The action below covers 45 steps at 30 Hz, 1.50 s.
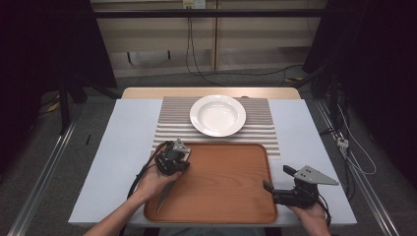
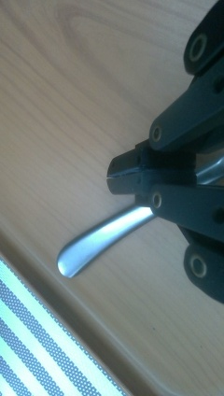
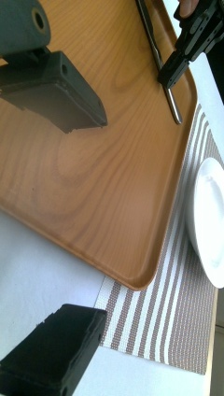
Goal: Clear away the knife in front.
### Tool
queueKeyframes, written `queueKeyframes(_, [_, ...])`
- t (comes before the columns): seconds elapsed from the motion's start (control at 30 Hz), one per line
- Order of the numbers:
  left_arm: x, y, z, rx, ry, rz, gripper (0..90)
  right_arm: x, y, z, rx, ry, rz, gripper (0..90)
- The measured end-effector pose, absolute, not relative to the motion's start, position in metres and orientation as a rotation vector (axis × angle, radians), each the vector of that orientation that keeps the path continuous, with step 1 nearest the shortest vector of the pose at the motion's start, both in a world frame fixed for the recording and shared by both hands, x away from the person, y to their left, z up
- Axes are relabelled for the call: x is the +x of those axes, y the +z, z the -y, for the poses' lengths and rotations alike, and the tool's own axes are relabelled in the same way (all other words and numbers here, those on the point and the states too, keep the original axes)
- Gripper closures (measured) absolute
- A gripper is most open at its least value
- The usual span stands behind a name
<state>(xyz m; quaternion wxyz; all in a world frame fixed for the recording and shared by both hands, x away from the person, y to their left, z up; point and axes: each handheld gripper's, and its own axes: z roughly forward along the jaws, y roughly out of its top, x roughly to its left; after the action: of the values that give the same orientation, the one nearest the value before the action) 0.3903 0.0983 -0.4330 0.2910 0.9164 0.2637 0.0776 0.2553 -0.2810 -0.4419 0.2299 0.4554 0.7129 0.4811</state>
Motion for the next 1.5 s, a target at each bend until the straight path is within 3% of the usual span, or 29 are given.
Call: queueKeyframes(1.5, [0.382,-0.432,-0.146,2.425,0.24,-0.813,90.0,0.255,-0.442,0.28,1.248,1.326,-1.962,6.9])
